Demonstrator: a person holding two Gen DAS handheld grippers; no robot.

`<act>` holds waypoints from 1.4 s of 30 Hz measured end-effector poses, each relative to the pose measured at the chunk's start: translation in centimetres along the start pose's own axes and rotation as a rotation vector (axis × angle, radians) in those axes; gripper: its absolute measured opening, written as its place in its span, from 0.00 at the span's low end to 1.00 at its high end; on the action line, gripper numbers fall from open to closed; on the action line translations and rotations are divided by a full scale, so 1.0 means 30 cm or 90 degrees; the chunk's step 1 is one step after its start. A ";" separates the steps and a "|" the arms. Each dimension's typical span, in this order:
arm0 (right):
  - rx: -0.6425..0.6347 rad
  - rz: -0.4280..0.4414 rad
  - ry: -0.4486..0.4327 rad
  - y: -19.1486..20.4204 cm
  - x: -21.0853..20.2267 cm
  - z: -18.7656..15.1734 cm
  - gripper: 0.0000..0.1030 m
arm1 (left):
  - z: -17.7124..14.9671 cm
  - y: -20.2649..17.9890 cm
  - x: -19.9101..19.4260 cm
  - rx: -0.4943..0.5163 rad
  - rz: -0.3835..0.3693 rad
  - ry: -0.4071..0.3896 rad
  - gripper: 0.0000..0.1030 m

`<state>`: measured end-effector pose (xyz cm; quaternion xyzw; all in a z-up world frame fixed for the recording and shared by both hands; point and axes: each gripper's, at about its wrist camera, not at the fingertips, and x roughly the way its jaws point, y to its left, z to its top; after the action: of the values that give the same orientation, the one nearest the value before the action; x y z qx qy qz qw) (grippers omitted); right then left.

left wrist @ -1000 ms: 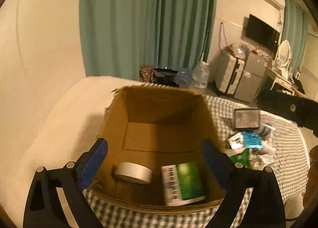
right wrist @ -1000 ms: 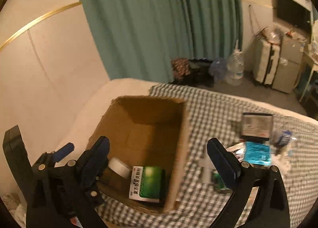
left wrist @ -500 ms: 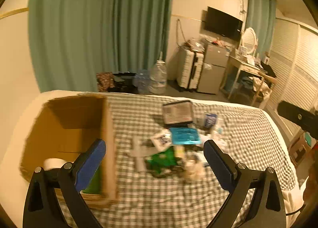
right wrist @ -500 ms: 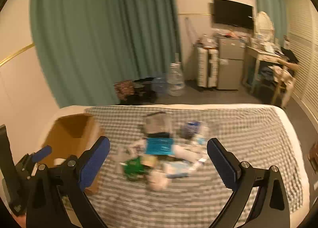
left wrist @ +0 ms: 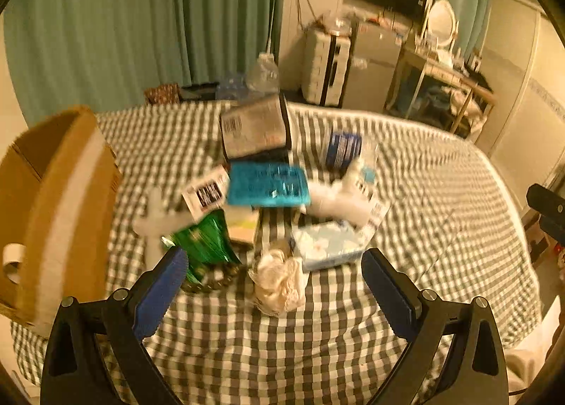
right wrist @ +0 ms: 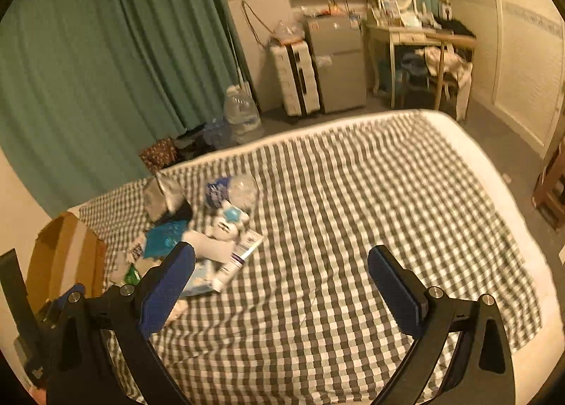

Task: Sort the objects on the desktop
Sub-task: 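Move both tools back over the pile of items on the bed, then grasp the lace cloth with the left tool while the right grasps the blue tissue pack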

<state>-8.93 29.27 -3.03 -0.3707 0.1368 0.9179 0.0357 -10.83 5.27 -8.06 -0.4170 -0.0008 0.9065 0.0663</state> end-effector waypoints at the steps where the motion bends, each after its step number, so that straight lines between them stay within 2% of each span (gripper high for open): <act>1: 0.001 0.000 0.011 -0.007 0.035 -0.007 0.96 | -0.012 -0.003 0.028 0.001 0.002 0.010 0.98; 7: -0.007 -0.007 0.078 -0.014 0.243 -0.045 0.96 | -0.080 -0.005 0.178 -0.003 -0.013 0.063 0.98; 14: -0.022 -0.008 0.123 0.028 0.410 -0.074 0.96 | -0.109 0.006 0.260 0.023 -0.035 0.069 0.98; 16: -0.032 -0.005 0.130 0.049 0.446 -0.088 0.96 | -0.113 0.010 0.282 0.031 -0.022 0.064 0.98; 19: -0.038 -0.001 0.138 0.067 0.470 -0.097 0.96 | -0.116 0.028 0.300 0.017 -0.034 0.069 0.97; 21: -0.039 0.007 0.139 0.073 0.476 -0.103 0.96 | -0.118 0.039 0.292 0.002 -0.048 0.068 0.91; 22: -0.039 0.010 0.140 0.076 0.474 -0.102 0.96 | -0.118 0.043 0.288 -0.002 -0.052 0.066 0.81; 23: -0.039 0.018 0.139 0.082 0.474 -0.103 0.96 | -0.119 0.046 0.281 -0.005 -0.059 0.064 0.66; 26: -0.051 0.054 0.140 0.124 0.470 -0.109 0.96 | -0.117 0.044 0.283 0.008 -0.087 0.086 0.38; 28: -0.062 0.078 0.147 0.159 0.473 -0.114 0.96 | -0.115 0.048 0.279 0.009 -0.103 0.096 0.32; 30: -0.072 0.101 0.155 0.199 0.486 -0.121 0.96 | -0.115 0.056 0.258 0.004 -0.116 0.084 0.24; 31: -0.079 0.110 0.160 0.221 0.492 -0.126 0.96 | -0.114 0.062 0.247 0.004 -0.110 0.079 0.20; 35: -0.128 0.122 0.160 0.318 0.504 -0.142 0.96 | -0.105 0.112 0.221 -0.006 -0.079 0.073 0.18; 42: -0.200 0.131 0.176 0.437 0.547 -0.183 0.96 | -0.103 0.214 0.173 -0.048 -0.034 0.063 0.18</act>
<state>-19.30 14.57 -15.18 -0.4780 0.0328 0.8673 -0.1350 -12.61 -0.65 -14.35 -0.4636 -0.0427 0.8818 0.0749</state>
